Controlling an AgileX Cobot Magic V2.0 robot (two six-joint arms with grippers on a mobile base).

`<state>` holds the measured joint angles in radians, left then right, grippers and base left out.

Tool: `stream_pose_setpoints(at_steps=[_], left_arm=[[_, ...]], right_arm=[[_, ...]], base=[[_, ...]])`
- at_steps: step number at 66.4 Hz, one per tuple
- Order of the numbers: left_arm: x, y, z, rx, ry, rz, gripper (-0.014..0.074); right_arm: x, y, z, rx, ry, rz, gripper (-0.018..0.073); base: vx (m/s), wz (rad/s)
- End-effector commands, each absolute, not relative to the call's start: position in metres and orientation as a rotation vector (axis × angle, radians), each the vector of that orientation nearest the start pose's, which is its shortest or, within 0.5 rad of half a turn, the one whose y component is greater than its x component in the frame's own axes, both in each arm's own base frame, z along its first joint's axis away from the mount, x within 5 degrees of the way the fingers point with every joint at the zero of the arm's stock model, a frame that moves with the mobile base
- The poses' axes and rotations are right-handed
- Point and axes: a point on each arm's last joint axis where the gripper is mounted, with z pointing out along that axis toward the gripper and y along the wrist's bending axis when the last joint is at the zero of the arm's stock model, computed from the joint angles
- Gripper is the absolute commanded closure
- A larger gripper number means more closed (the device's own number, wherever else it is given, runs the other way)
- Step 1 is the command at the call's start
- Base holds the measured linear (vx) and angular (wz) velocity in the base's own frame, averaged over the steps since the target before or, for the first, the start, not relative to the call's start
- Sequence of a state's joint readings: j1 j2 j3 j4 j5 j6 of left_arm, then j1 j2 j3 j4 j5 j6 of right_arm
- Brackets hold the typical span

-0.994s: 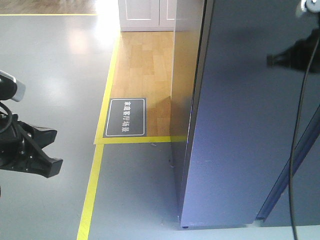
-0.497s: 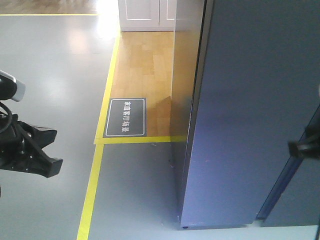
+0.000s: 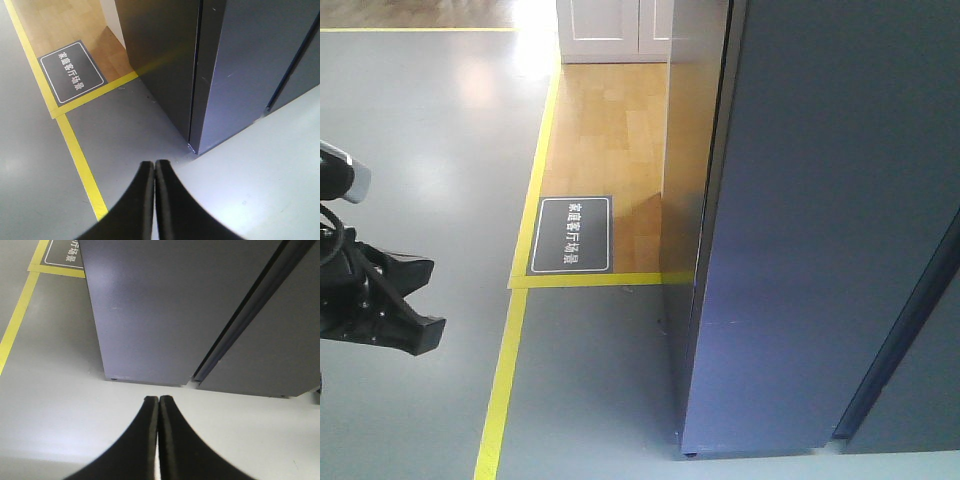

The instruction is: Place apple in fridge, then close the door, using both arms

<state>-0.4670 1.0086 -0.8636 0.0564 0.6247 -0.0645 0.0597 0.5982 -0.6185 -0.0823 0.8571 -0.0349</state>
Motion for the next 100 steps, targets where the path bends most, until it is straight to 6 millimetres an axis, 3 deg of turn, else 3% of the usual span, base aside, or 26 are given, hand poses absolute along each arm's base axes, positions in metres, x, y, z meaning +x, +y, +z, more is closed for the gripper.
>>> stream_pose_setpoints(at_steps=[1, 16, 55, 63, 76, 86, 100], left_arm=[[0.186, -0.090, 0.347, 0.456, 2.120, -0.252, 0.0603], [0.186, -0.090, 0.347, 0.456, 2.120, -0.252, 0.0603], [0.186, -0.090, 0.347, 0.456, 2.119, -0.252, 0.0603], [0.180, -0.077, 0.356, 0.397, 2.081, -0.233, 0.0603], [0.156, -0.035, 0.353, 0.147, 1.990, -0.193, 0.0603], [0.123, -0.016, 0.326, 0.003, 1.917, -0.177, 0.0603], [0.084, -0.005, 0.283, -0.065, 1.804, -0.131, 0.0603]], right_arm=[[0.096, 0.001, 0.304, -0.132, 2.255, -0.075, 0.0562], [0.085, 0.001, 0.300, -0.123, 2.244, -0.063, 0.0562], [0.085, 0.000, 0.299, -0.122, 2.255, -0.066, 0.0562], [0.085, 0.000, 0.299, -0.122, 2.255, -0.067, 0.0562], [0.085, 0.000, 0.299, -0.122, 2.255, -0.067, 0.0562], [0.085, 0.000, 0.299, -0.122, 2.255, -0.067, 0.0562], [0.085, 0.000, 0.299, -0.122, 2.255, -0.067, 0.0562]], base=[[0.00, 0.00], [0.00, 0.00], [0.00, 0.00], [0.00, 0.00], [0.00, 0.00], [0.00, 0.00], [0.00, 0.00]])
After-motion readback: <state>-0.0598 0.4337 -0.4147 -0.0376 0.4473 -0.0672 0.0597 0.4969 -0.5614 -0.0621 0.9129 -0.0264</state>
